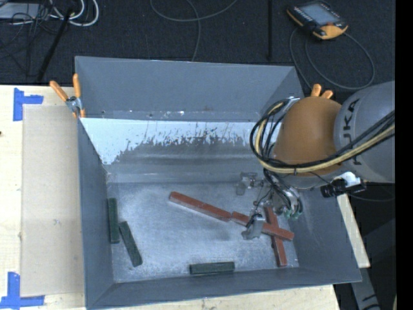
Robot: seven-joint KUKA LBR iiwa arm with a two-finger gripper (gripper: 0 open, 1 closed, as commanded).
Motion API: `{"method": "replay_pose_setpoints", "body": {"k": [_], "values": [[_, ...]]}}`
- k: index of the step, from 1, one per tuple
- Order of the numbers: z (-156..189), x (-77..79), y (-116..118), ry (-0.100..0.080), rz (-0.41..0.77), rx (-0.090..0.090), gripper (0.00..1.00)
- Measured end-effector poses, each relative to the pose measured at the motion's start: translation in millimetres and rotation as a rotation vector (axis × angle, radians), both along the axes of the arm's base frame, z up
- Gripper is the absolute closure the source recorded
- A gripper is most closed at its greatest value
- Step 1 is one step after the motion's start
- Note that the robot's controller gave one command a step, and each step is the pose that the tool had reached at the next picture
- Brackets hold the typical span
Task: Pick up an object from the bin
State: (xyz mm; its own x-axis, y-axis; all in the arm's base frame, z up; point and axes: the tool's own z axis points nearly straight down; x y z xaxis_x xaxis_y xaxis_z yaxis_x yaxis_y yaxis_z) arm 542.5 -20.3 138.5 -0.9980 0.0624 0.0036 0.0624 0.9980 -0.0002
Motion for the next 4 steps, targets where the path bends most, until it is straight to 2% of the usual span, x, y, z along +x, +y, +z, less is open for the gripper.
{"method": "replay_pose_setpoints", "body": {"k": [1, 2, 3, 4], "values": [[-64.1, 9.1, 8.3, -0.012, 0.485, 0.000, 1.00], [-68.1, 6.0, 7.9, -0.004, 0.484, 0.001, 0.00], [-68.1, 6.0, 7.8, -0.004, 0.484, 0.001, 0.00], [-20.0, 33.0, -0.4, 0.001, 0.454, 0.004, 0.00]]}}
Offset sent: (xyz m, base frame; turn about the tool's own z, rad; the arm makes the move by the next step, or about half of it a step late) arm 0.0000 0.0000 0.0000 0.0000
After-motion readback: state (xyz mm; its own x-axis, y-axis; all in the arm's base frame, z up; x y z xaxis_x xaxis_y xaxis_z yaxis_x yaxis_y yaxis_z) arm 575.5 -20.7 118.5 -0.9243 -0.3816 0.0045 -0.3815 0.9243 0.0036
